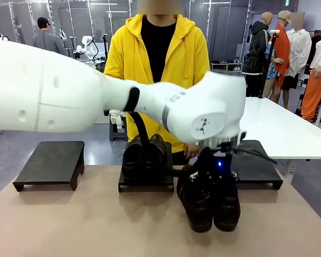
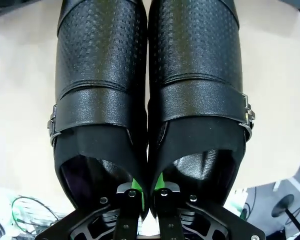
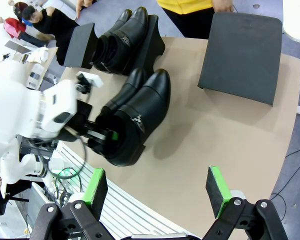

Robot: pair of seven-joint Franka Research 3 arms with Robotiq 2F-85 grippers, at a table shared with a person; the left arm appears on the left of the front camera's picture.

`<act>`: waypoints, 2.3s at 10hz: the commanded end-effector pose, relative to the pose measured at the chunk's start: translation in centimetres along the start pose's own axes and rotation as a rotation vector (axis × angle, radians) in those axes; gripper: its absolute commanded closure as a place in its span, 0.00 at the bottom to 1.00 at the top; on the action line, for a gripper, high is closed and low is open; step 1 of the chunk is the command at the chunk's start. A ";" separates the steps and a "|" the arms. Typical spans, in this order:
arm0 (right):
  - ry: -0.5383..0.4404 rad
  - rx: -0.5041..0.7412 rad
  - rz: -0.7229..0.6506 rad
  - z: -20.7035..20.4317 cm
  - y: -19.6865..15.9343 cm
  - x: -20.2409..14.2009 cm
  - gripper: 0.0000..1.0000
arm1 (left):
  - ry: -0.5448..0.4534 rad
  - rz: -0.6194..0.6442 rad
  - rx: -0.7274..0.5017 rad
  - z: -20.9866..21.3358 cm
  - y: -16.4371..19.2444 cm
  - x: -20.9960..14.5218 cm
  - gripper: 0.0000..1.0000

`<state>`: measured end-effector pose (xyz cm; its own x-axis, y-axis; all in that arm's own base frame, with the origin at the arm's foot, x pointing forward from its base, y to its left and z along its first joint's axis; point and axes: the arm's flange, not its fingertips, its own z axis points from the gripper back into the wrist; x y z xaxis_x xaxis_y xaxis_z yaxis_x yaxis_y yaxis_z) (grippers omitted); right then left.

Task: Place the shoes on the stand as instructed by the person.
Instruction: Pick up another pair of Shoes and place it on the Shoes Stand indicated by the person.

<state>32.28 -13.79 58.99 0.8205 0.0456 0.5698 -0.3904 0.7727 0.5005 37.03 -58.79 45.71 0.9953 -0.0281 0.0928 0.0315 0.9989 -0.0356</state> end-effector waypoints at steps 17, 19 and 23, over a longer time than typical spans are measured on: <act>-0.010 0.012 0.017 0.0 -0.1 0.0 0.00 | 0.036 -0.160 0.020 7.3 15.2 0.2 0.93; -0.010 0.012 0.017 0.0 -0.1 0.0 0.00 | 0.034 -0.141 -0.047 9.4 24.5 0.5 0.93; -0.010 0.012 0.017 0.0 -0.1 0.0 0.00 | -0.014 -0.035 -0.058 10.1 41.1 1.1 0.93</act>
<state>32.26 -13.84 58.97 0.8208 0.0442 0.5695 -0.3893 0.7729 0.5010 38.84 -18.73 54.42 0.9958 -0.0692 0.0603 0.0722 0.9962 -0.0487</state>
